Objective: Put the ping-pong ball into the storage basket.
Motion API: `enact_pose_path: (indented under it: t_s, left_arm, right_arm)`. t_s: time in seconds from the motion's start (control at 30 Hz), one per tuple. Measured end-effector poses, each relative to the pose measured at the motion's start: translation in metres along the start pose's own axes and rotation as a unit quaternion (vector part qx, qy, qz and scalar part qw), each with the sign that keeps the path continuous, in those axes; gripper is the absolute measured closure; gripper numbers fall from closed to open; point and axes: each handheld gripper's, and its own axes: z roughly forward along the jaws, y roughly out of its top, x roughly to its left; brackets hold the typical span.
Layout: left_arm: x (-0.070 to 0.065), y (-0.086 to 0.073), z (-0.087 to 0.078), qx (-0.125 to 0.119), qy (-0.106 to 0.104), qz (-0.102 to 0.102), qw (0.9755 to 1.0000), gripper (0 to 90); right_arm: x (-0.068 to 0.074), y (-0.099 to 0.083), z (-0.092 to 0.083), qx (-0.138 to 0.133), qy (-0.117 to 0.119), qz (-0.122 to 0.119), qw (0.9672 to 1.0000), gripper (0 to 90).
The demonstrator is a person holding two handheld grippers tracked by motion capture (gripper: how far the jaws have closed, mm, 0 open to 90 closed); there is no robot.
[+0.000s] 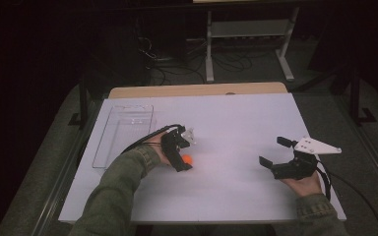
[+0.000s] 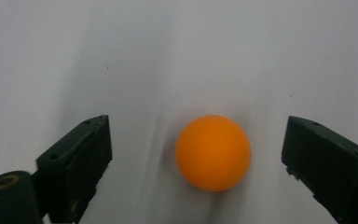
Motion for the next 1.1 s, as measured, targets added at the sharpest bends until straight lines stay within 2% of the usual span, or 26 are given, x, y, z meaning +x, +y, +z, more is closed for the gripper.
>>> enact_pose_path:
  t_s: [0.2, 0.47, 0.7, 1.1]
  left_arm:
    - [-0.0011, 0.0015, 0.0038, 0.023, -0.006, 0.009, 0.9997, 17.0]
    - [0.0001, 0.0016, 0.004, 0.026, -0.015, 0.005, 0.9995, 28.9]
    - [0.0002, 0.0031, 0.0072, 0.048, -0.02, 0.012, 0.9986, 34.6]
    - [-0.0006, 0.0035, 0.008, 0.056, -0.024, 0.02, 0.998, 45.8]
  right_arm:
    - [-0.0002, -0.0001, -0.0002, -0.001, 0.0, 0.002, 1.0, 0.0]
    - [-0.0002, -0.0001, -0.0004, -0.002, 0.001, 0.002, 1.0, 0.0]
    - [-0.0003, -0.0001, -0.0006, -0.003, 0.004, 0.003, 1.0, 0.0]
    - [-0.0004, -0.0004, -0.0006, -0.002, 0.004, 0.004, 1.0, 0.0]
